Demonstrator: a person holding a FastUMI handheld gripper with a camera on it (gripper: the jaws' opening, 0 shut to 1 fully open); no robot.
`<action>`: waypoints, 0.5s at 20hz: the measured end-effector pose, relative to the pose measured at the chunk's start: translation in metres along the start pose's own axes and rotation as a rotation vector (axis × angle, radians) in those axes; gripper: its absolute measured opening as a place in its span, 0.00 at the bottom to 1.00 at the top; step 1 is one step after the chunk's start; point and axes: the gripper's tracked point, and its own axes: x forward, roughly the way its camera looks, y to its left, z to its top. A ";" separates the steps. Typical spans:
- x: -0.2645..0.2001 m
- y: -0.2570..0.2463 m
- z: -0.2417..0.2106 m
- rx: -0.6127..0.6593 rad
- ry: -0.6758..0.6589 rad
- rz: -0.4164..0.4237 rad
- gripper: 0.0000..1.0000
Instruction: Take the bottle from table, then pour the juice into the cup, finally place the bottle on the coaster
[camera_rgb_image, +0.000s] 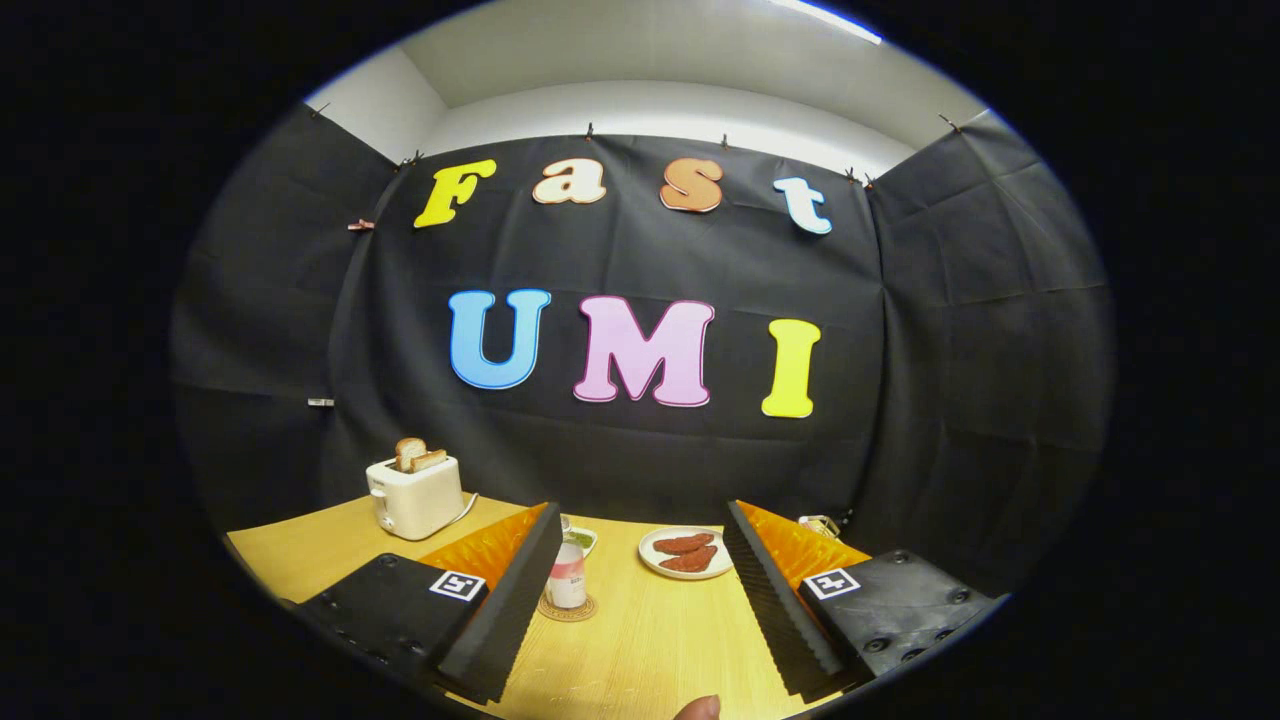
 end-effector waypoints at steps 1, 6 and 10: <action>-0.004 -0.003 0.004 -0.005 -0.009 -0.009 0.99; -0.026 -0.020 0.026 -0.031 -0.045 -0.053 0.98; -0.037 -0.024 0.034 -0.044 -0.061 -0.060 0.98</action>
